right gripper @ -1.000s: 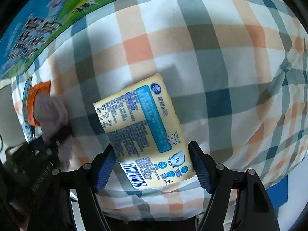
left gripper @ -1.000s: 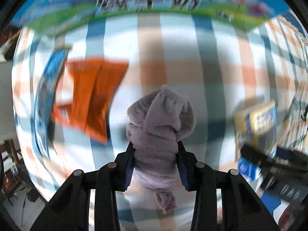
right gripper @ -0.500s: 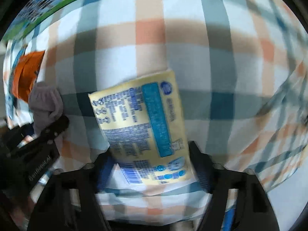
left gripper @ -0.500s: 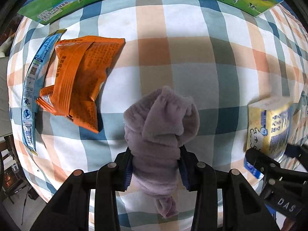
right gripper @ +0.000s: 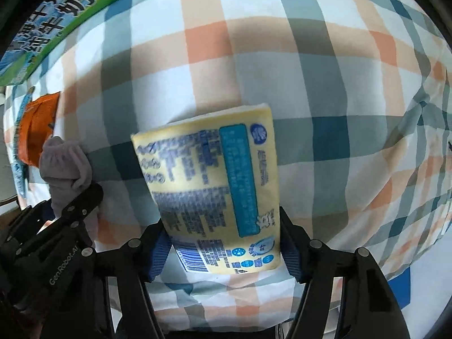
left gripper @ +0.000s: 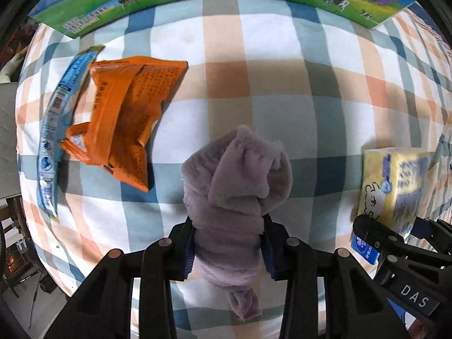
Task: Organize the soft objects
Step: 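Carry sock and tissue pack into the box and open both tools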
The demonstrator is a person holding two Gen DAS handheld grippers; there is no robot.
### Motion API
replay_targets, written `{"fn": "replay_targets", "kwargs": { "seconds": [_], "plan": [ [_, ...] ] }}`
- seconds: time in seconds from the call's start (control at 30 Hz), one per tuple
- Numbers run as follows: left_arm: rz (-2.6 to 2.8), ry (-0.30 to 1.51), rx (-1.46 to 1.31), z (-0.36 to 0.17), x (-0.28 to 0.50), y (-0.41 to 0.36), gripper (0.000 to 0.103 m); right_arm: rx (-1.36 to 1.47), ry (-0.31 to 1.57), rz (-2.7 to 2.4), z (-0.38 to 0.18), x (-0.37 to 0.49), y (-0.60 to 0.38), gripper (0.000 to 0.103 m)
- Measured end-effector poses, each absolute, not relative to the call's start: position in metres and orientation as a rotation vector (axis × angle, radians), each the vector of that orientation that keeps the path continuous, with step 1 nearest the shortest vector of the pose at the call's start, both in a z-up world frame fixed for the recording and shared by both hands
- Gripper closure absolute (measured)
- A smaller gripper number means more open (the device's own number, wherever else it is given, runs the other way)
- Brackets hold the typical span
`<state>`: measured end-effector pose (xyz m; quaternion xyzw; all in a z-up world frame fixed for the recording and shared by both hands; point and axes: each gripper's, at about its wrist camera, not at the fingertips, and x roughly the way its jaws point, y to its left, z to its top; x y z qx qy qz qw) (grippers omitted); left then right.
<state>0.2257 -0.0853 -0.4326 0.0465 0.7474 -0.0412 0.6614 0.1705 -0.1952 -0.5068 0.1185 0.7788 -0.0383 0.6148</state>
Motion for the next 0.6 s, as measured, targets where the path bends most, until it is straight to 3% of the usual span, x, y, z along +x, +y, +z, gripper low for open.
{"fn": "replay_targets", "kwargs": {
  "seconds": [0.37,0.6],
  "plan": [
    [-0.186,1.506,-0.030,-0.311,0.236,-0.066,0.068,0.392,1.642,0.052,-0.412,0.163,-0.178,0.037],
    [-0.210,1.374,-0.082,-0.229,0.296,-0.044,0.068,0.420,1.486,0.118,-0.309,0.243,-0.199,0.037]
  ]
}}
